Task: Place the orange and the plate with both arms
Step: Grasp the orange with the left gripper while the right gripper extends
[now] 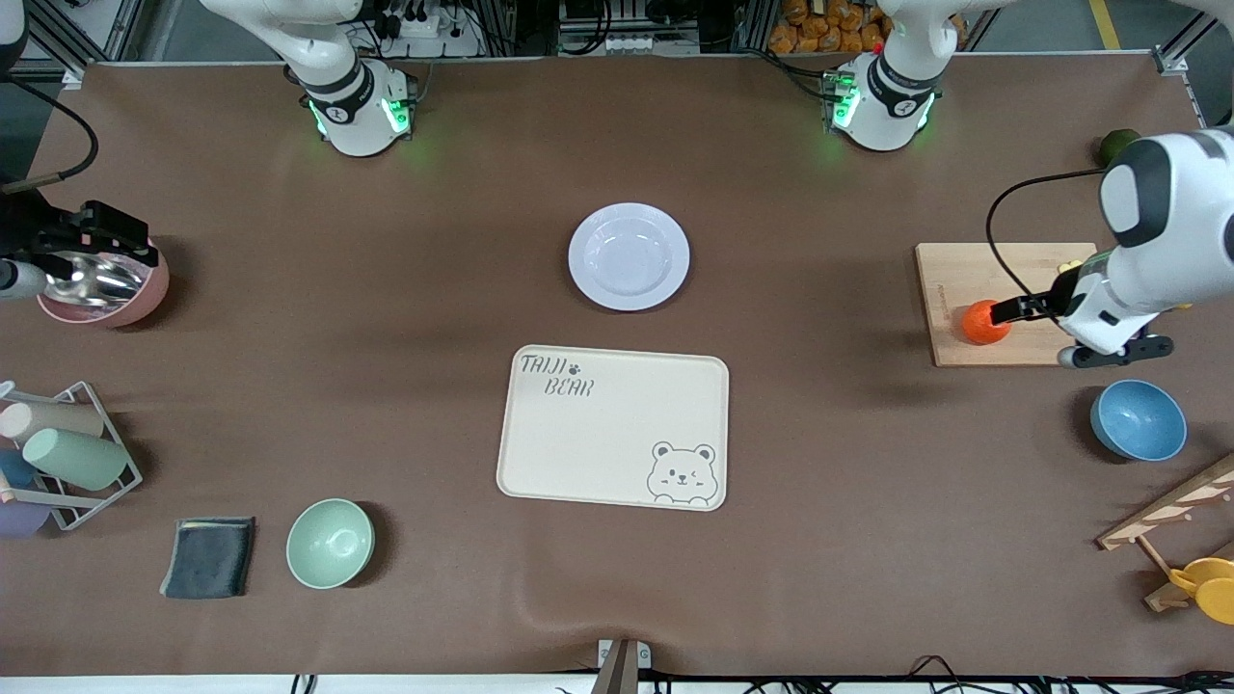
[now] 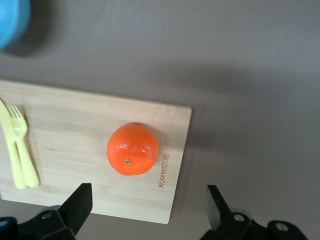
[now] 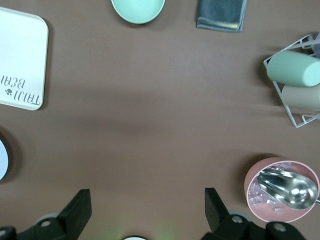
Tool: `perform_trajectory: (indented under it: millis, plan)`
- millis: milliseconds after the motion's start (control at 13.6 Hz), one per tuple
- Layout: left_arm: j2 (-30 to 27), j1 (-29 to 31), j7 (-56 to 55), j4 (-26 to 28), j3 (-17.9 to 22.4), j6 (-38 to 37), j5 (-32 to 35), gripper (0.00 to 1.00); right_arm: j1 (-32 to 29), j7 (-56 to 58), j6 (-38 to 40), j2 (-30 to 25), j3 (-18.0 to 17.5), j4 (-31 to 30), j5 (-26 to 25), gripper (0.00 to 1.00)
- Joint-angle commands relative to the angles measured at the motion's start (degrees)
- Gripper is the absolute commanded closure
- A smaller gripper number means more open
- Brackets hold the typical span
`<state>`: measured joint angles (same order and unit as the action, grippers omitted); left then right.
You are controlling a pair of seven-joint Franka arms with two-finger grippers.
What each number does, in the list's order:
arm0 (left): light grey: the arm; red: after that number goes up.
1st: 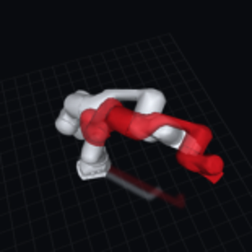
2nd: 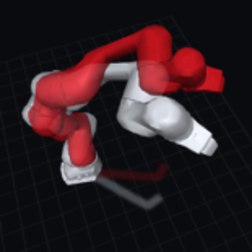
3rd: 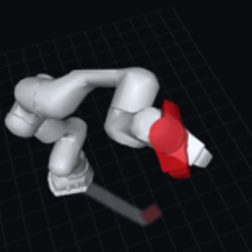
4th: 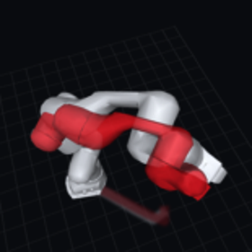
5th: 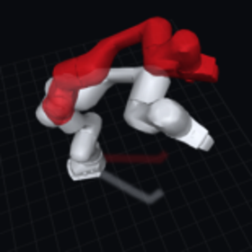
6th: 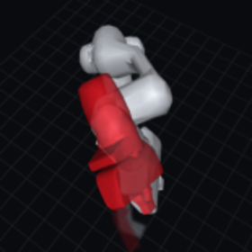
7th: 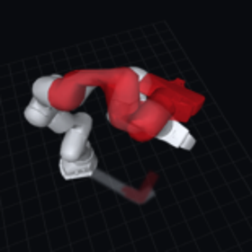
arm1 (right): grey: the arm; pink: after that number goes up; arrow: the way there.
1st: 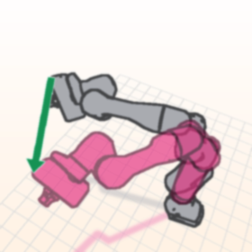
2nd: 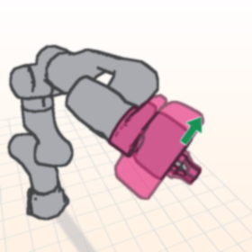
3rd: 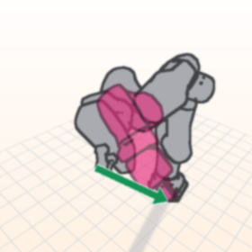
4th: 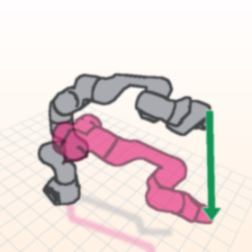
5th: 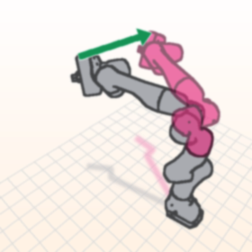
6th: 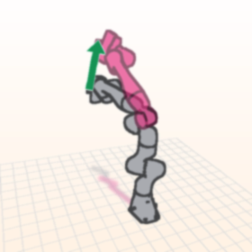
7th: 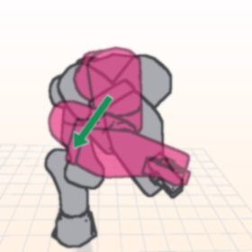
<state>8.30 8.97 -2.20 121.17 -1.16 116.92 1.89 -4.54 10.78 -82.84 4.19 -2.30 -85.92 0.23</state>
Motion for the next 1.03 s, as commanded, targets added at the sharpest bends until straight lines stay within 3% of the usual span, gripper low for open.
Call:
perform_trajectory:
  millis: [0, 953]
  plan:
    - [2.2, 1.6, 0.1, -0.7, -0.5, 0.8, 1.1, 0.00, -1.4, -0.3, 0.6, 0.6, -1.3, -1.2, 0.6, 0.00]
    - [10.2, 4.2, -0.5, 0.3, -0.8, 5.4, 5.4, 0.00, -4.0, -0.7, -0.8, 6.9, -1.2, -10.4, 16.2, 0.00]
